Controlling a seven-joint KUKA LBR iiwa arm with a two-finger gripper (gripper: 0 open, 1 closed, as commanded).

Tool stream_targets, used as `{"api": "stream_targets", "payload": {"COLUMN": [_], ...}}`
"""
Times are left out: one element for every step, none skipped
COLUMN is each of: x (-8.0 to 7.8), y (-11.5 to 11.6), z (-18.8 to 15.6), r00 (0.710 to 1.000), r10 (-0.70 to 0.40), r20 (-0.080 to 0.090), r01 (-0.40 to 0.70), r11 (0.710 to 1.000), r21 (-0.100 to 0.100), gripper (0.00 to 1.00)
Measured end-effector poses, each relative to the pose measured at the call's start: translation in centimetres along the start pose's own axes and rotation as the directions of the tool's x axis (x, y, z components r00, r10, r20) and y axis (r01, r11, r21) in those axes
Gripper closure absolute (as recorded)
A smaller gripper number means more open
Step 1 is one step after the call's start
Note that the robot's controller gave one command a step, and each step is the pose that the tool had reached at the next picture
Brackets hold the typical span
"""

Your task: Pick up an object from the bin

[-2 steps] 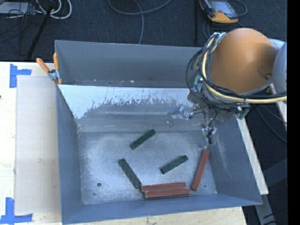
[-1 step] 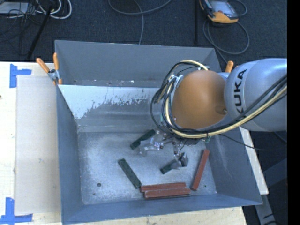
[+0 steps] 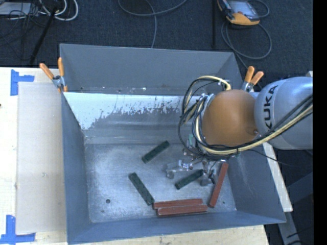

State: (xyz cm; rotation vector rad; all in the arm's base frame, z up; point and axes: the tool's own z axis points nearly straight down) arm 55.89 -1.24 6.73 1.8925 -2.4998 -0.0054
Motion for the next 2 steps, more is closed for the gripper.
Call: {"api": "stream_targets", "payload": {"x": [-0.2,1.4], "y": [-0.1,-1.0], "z": [-0.2,-14.2], "r00": [1.000,0.916], "r10": [0.001,-0.400], "r20": [0.004,0.001], "r01": [-0.001,0.400], "r11": [1.000,0.916], "r21": [0.003,0.011], "gripper": [1.00,1.00]}}
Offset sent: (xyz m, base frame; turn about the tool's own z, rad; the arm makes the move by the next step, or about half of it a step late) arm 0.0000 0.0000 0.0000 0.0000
